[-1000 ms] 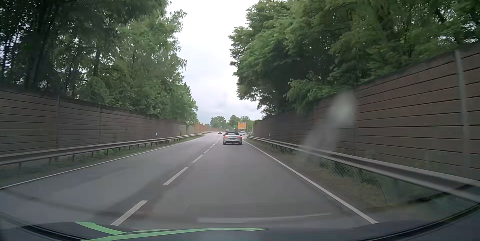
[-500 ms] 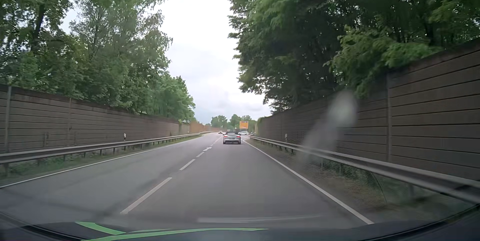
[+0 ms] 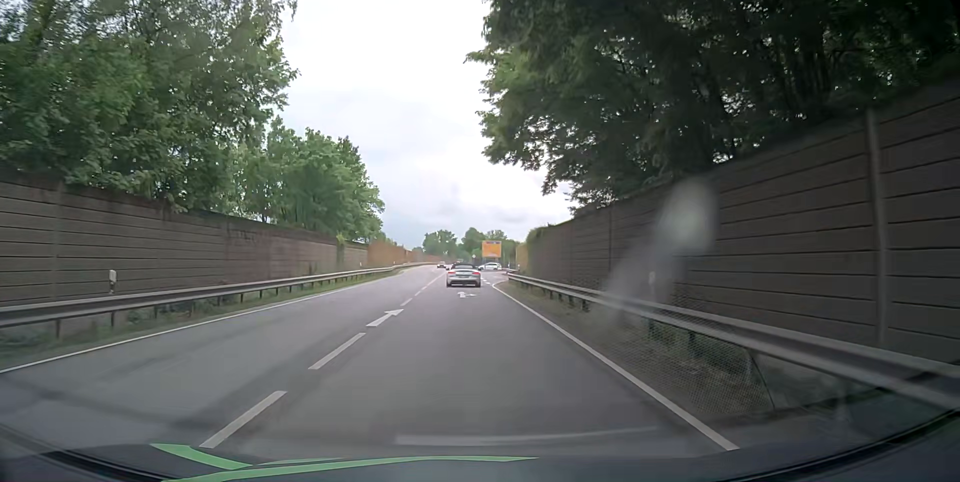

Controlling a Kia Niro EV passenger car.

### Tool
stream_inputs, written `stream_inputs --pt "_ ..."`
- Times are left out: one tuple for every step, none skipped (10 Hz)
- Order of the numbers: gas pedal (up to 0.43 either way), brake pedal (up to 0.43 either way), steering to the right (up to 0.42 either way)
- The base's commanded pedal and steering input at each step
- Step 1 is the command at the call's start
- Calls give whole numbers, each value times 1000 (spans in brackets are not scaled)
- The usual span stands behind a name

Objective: Follow the waypoints while adhering to traffic rules and regulations

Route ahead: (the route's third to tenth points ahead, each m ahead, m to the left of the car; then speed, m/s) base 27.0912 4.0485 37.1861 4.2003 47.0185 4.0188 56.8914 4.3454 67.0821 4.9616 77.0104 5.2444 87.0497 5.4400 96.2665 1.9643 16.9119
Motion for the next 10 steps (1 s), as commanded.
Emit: stream_inputs --pt "0 0 -2" --pt "0 0 -2" --pt "0 0 -2" --pt "0 0 -2" --pt "0 0 -2" --pt "0 0 -2" --pt "0 0 -2" --pt "0 0 -2" --pt "0 0 -1" --pt "0 0 -1"
